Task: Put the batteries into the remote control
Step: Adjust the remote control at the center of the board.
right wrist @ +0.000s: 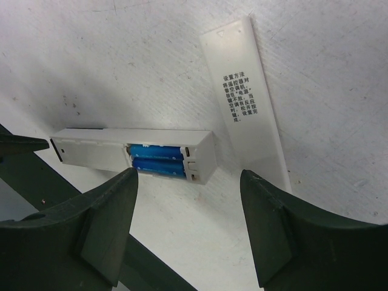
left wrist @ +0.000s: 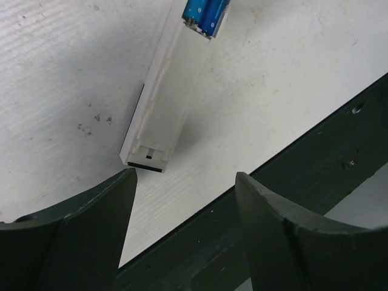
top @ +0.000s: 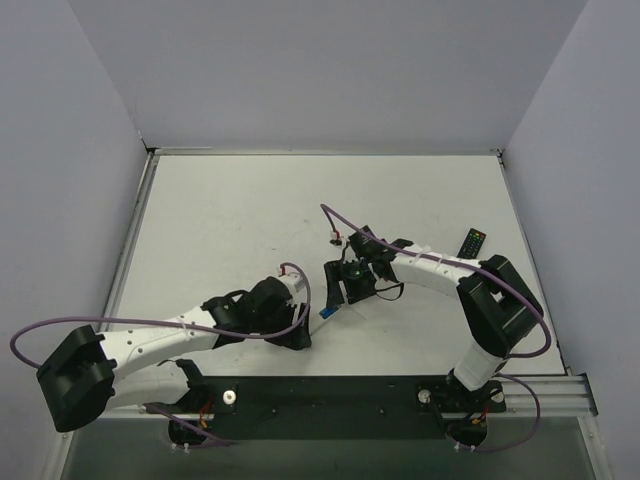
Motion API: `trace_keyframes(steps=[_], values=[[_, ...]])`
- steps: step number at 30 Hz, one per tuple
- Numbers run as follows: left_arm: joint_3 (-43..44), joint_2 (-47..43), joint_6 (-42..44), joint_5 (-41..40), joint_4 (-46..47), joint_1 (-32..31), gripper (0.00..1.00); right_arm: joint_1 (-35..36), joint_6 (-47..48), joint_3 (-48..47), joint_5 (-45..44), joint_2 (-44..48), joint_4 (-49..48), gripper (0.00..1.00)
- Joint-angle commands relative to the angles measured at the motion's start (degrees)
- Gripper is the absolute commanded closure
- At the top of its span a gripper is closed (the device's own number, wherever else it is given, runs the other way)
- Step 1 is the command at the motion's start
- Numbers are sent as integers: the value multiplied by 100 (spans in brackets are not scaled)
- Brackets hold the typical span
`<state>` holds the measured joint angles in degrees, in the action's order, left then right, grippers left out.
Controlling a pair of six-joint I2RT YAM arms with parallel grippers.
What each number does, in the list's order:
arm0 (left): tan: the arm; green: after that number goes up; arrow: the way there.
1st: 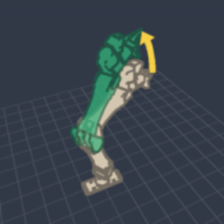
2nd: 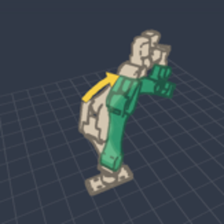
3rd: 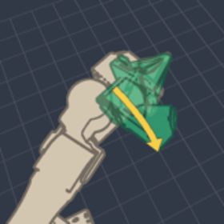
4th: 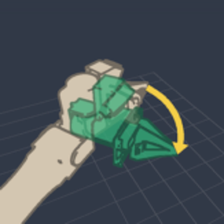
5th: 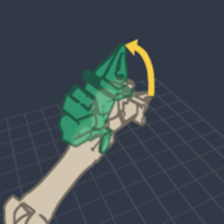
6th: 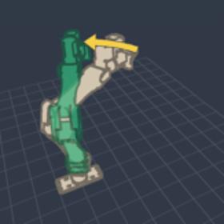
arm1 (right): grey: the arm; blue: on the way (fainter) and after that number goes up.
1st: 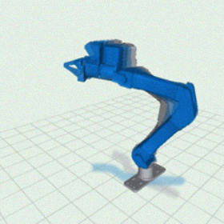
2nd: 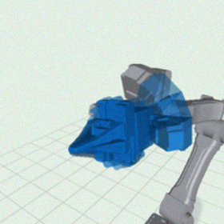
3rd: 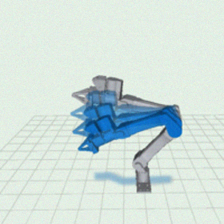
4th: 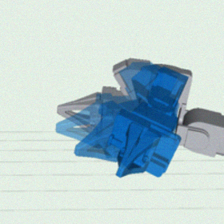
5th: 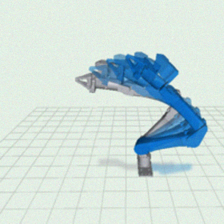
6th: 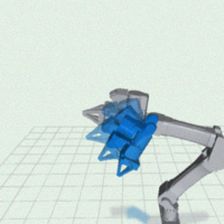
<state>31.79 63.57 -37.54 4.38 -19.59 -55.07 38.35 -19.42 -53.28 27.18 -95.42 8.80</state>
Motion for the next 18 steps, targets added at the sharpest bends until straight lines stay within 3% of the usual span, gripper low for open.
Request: trace_keyframes(steps=[1, 7, 18], values=[[-6, 357, -8, 651, 377, 128, 25, 41, 61, -201, 77, -56, -27, 37], [-102, 578, 10, 599, 500, 286, 26, 120, 61, -183, 147, -100, -27, 37], [-270, 252, 124, 502, 948, 1331, 27, 612, -185, 151, 148, 154, -27, 38]])
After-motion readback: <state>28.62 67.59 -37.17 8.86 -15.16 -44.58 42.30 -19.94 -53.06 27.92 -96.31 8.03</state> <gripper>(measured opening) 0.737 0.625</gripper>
